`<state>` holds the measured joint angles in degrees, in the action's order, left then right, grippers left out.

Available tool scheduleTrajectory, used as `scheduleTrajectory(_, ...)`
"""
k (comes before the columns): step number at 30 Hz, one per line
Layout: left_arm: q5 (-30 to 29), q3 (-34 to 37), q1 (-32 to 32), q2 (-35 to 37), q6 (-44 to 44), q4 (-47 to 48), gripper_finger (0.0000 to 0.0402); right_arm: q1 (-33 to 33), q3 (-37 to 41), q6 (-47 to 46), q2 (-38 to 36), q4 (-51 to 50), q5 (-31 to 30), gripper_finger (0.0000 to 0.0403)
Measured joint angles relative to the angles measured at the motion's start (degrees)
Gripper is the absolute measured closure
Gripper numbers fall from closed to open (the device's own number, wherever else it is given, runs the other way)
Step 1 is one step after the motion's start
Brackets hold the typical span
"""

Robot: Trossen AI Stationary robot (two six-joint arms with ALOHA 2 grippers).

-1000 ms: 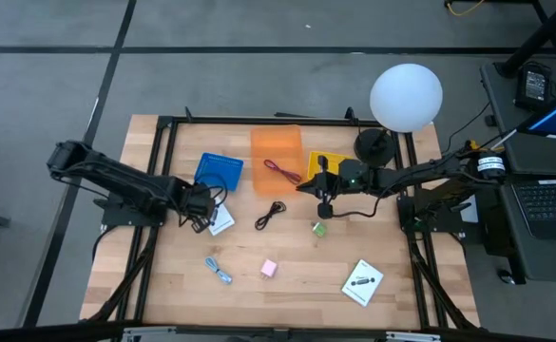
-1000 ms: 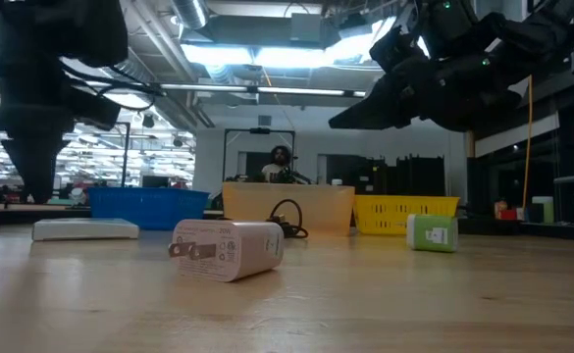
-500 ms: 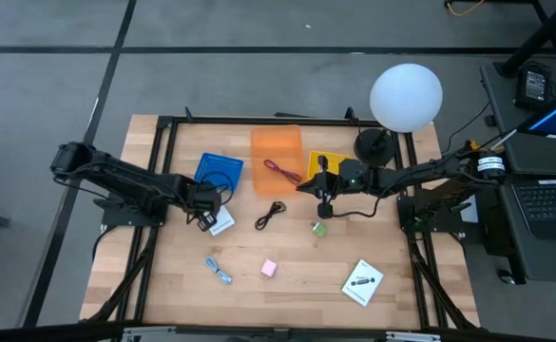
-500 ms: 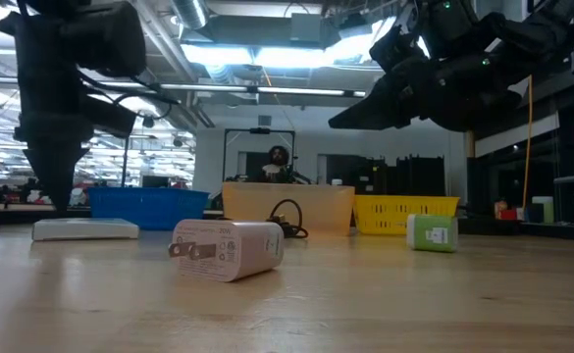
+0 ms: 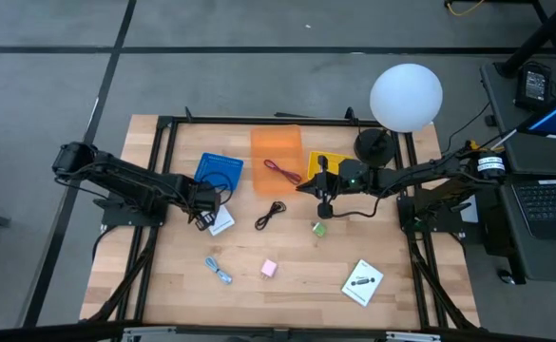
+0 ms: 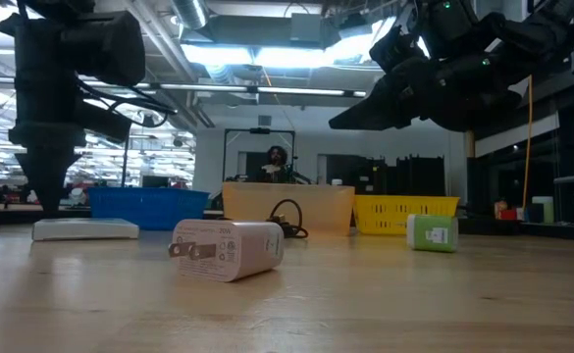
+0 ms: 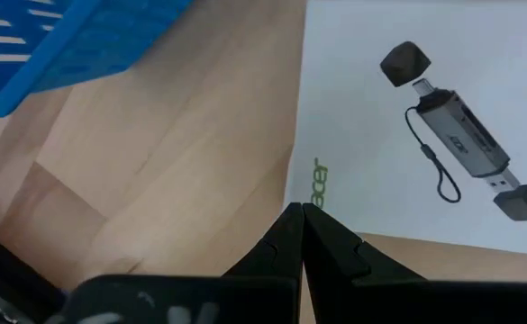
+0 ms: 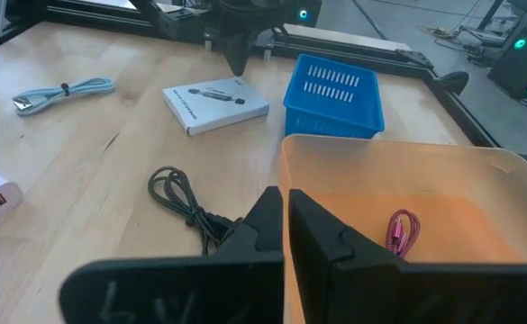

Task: Pick and place items into bin
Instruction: Put the top white USB box into the yellow bin

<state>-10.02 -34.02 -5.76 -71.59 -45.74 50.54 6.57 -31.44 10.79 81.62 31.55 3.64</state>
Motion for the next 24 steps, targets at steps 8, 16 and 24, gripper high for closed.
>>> scheduleTrajectory(8,-0.3,0.0,0.0,0.0,-0.5,-0.2,0.0398,0.0,0.0,0.0,0.0,0.0,0.0,0.0398)
scheduleTrajectory(16,0.0,0.0,0.0,0.0,-1.0,-0.2,0.0398,0.0,0.0,0.0,0.0,-0.1,0.0,0.0398)
scheduleTrajectory(24,0.5,0.0,0.0,0.0,-1.0,-0.2,0.0398,0.0,0.0,0.0,0.0,-0.1,0.0,0.0398)
